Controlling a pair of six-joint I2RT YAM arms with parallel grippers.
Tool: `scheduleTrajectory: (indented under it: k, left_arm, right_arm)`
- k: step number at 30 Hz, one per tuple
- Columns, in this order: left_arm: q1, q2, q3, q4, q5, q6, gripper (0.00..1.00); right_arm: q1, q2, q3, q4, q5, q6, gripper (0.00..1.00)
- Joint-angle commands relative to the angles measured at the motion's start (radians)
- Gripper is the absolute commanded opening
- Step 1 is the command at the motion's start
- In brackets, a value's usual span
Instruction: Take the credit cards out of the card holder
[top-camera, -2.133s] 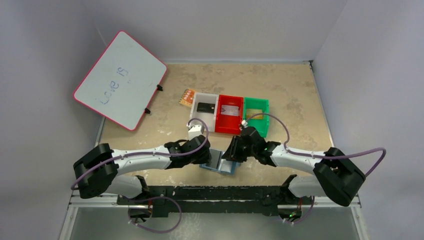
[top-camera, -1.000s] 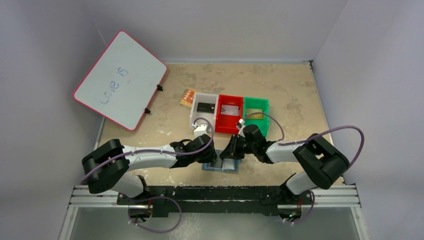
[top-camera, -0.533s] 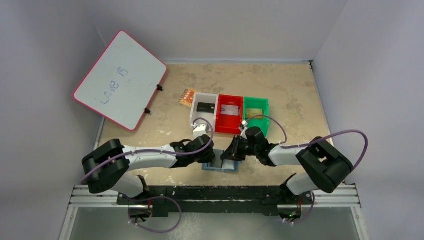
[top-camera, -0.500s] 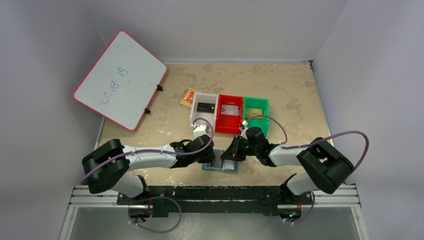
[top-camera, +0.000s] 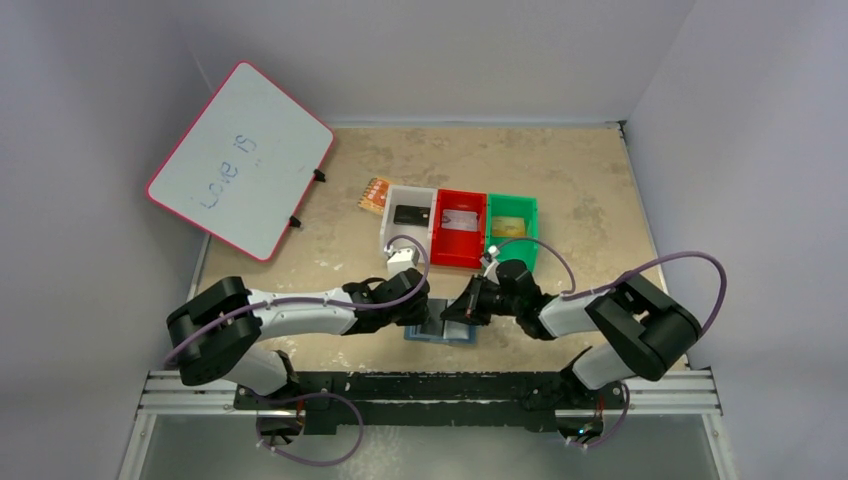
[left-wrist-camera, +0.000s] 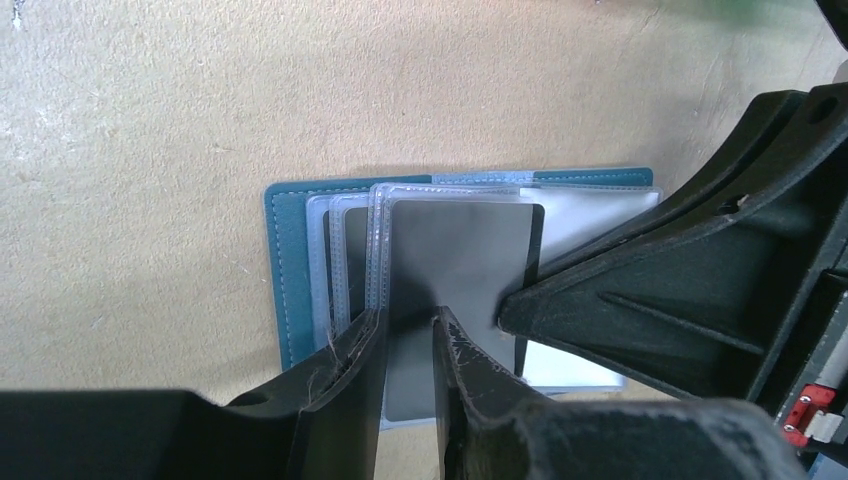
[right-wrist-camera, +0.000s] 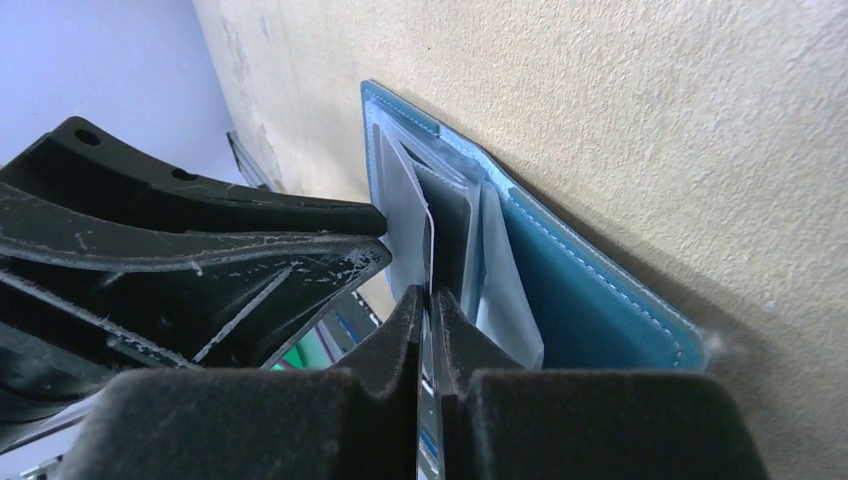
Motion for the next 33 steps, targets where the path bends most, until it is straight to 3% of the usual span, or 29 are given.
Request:
scheduleTrajectory:
  k: [1,5,10,30,33]
  left_arm:
    - [-0.007,0.04,-0.01,-0.102,-0.021,0.01,0.23]
    - [-0.007,0.045,-0.011,-0.117,-0.034,0.013,0.22]
    - [-0.007,0.072,-0.005,-0.118,-0.033,0.024,0.2]
    - [-0.016,0.096,0.009,-0.14,-0.05,0.032,0.17]
    - [-0.017,0.093,0.008,-0.124,-0.039,0.033,0.17]
  right_arm:
    - [0.006,-0.032,-0.02,0.041,-0.016,0.036,0.05]
    - [0.006,-0.078,-0.029,0.005,0.002,0.028,0.09]
    - [0.006,-0.086,-0.034,0.016,-0.01,0.028,0.0]
    - [-0.008,-0.207,-0.013,-0.24,0.069,-0.035,0.0]
    - [-0.008,-0.223,-0.033,-0.211,0.06,-0.021,0.0]
